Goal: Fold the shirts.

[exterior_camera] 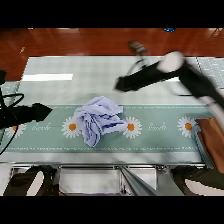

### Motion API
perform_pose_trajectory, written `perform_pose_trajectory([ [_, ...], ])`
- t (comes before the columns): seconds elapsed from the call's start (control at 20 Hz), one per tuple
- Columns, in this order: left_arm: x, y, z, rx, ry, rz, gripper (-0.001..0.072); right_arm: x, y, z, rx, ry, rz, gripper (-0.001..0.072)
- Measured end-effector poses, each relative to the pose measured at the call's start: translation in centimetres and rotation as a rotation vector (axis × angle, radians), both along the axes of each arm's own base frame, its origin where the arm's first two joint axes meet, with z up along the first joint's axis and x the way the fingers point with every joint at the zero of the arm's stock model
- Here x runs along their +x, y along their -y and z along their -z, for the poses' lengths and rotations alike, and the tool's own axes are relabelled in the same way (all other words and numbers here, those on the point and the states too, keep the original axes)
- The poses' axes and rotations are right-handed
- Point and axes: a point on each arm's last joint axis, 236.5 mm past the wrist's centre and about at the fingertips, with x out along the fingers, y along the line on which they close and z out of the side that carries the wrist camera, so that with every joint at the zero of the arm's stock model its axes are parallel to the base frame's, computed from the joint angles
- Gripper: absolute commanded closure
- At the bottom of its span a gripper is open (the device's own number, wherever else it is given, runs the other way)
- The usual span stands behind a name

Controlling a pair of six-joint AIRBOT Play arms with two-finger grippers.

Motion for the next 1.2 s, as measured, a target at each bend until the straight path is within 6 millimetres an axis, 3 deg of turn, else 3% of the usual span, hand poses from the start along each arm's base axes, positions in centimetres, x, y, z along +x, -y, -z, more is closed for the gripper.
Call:
perform_pose_trajectory([
  [0.1, 0.5, 0.0, 0.9, -0.06, -0.034, -0.032, 0.0199, 0.3, 8.1, -0.1, -0.058, -0.008, 0.152, 0.0304],
  [0.2, 1.0, 1.6, 2.4, -0.164, -0.085, 0.009, 0.0199, -1.6, 13.9, 1.5, -0.081, -0.064, 0.269, 0.0304],
  [0.25, 1.1, 2.8, 3.1, -0.219, -0.111, 0.053, 0.0199, -2.9, 15.8, 2.6, -0.08, -0.095, 0.311, 0.0304],
  [0.35, 1.6, 4.9, 4.4, -0.326, -0.134, 0.147, 0.0199, -5.7, 17.6, 5.0, -0.05, -0.158, 0.36, 0.0304],
  [0.55, 3.0, 8.3, 5.9, -0.508, -0.119, 0.3, 0.0199, -10.4, 17.7, 9.2, 0.015, -0.265, 0.396, 0.0304],
  [0.75, 2.7, 11.4, 7.6, -0.593, -0.143, 0.42, 0.0203, -12.3, 16.7, 10.8, 0.067, -0.314, 0.4, 0.0304],
  [0.8, 2.0, 12.3, 7.9, -0.603, -0.16, 0.464, 0.0298, -12.4, 16.6, 10.9, 0.074, -0.316, 0.4, 0.0304],
  [0.85, 1.4, 13.3, 8.1, -0.614, -0.17, 0.506, 0.0637, -12.5, 16.5, 11.0, 0.082, -0.319, 0.402, 0.0304],
  [0.9, 0.8, 14.0, 8.4, -0.613, -0.179, 0.544, 0.0692, -12.7, 16.3, 11.1, 0.083, -0.323, 0.398, 0.0304],
  [1.0, -0.1, 14.5, 8.9, -0.595, -0.2, 0.6, 0.0692, -12.9, 15.3, 11.2, 0.085, -0.328, 0.374, 0.0305],
  [1.2, 0.1, 13.2, 9.6, -0.573, -0.23, 0.576, 0.0692, -13.8, 11.0, 12.7, 0.061, -0.368, 0.278, 0.0304],
])
